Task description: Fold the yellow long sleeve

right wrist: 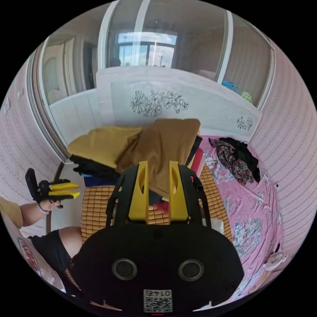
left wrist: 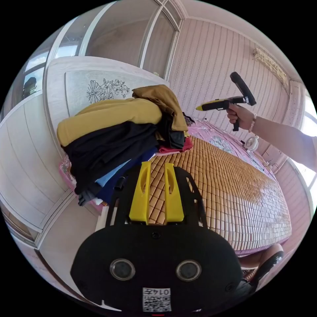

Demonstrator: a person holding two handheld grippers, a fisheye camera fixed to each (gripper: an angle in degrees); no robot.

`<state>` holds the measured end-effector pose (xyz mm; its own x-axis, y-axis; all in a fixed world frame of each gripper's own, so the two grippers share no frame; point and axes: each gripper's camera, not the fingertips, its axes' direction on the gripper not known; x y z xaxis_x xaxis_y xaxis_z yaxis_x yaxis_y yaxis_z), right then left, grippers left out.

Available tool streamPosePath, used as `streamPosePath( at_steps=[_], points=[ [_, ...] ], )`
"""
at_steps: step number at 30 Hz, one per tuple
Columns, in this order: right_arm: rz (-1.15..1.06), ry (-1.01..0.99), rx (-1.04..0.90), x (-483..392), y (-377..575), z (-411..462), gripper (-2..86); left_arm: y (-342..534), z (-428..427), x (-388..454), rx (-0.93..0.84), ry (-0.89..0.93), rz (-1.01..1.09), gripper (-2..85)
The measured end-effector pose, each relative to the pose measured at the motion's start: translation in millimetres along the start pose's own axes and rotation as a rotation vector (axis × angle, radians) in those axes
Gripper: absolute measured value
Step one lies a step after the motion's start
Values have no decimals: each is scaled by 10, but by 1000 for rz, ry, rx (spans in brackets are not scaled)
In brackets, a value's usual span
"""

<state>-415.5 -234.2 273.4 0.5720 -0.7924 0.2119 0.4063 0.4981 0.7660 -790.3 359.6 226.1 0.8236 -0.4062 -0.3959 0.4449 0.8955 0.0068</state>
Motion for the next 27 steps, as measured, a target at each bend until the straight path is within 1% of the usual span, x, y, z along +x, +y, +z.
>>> streamPosePath(
  at_steps=[3, 6, 9, 11, 13, 15, 16, 17, 18, 20, 22, 25, 27],
  points=[
    [-26, -46, -128, -318, 395, 326, 101, 185, -293, -261, 41, -44, -38, 65],
    [-84, -77, -177, -652, 331, 441, 129, 146, -585, -552, 131, -128, -84, 65],
    [-182, -57, -141, -1082, -20, 461, 136, -23, -772, -832, 209, -204, -146, 72],
    [-237, -32, -97, -1362, -255, 477, 137, -202, -815, -1019, 238, -214, -190, 116],
    [-260, -13, -48, -1684, -557, 557, 140, -323, -771, -1129, 236, -213, -226, 134],
    [-261, -7, -38, -1870, -752, 675, 142, -425, -656, -1206, 199, -183, -245, 134],
    [-253, -1, -58, -1960, -859, 792, 140, -487, -564, -1231, 150, -165, -248, 128],
    [-246, 3, -83, -1993, -904, 865, 139, -540, -497, -1232, 93, -189, -256, 94],
    [-217, 20, -126, -2031, -976, 988, 136, -557, -481, -1217, 76, -217, -251, 77],
    [-179, 54, -145, -2049, -1054, 1041, 123, -583, -496, -1089, 89, -274, -160, 52],
    [-203, 46, -187, -2063, -1145, 990, 78, -595, -547, -996, 110, -294, -121, 47],
    [-295, 92, -198, -2129, -1236, 753, 28, -709, -784, -790, 235, -305, -63, 38],
    [-263, 108, -142, -2086, -1343, 452, 16, -903, -995, -648, 293, -320, -37, 34]
  ],
)
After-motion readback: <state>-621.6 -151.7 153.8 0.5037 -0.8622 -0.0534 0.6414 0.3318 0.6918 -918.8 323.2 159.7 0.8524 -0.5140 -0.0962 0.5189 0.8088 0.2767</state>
